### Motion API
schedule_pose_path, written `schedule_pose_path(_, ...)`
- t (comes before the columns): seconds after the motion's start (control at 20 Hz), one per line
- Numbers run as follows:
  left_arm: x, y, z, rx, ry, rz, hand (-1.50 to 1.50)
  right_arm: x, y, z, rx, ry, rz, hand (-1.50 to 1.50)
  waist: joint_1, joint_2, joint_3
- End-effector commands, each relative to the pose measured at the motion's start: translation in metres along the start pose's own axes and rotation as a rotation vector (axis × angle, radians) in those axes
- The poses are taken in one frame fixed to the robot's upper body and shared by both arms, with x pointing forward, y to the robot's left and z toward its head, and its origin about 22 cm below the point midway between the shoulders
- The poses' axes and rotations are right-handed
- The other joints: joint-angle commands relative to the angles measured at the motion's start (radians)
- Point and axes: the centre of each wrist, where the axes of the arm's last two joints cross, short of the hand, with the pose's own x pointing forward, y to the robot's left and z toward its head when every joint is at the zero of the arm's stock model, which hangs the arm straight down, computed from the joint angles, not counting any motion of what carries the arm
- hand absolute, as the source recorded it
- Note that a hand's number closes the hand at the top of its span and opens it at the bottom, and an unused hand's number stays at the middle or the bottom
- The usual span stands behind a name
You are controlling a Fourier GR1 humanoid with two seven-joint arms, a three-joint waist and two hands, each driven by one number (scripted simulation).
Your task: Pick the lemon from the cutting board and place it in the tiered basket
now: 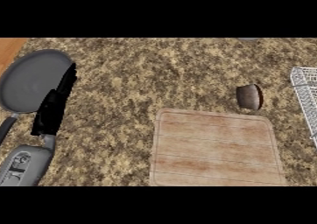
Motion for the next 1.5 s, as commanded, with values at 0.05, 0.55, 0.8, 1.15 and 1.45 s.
schedule_pose_path(0.05,-0.004,0.007,0.003,0.009,0.021,-0.008,0.00,0.003,0.000,-0.008,-0.031,0.237,0.093,1.50,-0.008,-0.009,0.001)
schedule_pose_path(0.55,-0.010,0.018,0.004,0.037,0.043,-0.003,0.00,-0.023,0.023,-0.039,-0.088,0.286,0.419,1.50,-0.048,-0.022,0.001)
schedule_pose_path(0.8,-0.018,0.014,0.013,0.070,0.057,0.002,0.00,-0.025,0.036,-0.030,-0.020,0.252,0.420,1.50,-0.071,-0.031,0.002)
schedule_pose_path(1.15,-0.017,0.022,0.018,0.061,0.070,0.011,0.00,-0.036,0.059,-0.019,0.108,0.261,0.327,1.50,-0.078,-0.034,0.003)
schedule_pose_path(1.45,-0.018,0.034,0.013,0.082,0.072,0.000,0.00,-0.040,0.064,-0.017,0.240,0.354,0.159,1.50,-0.095,-0.036,0.004)
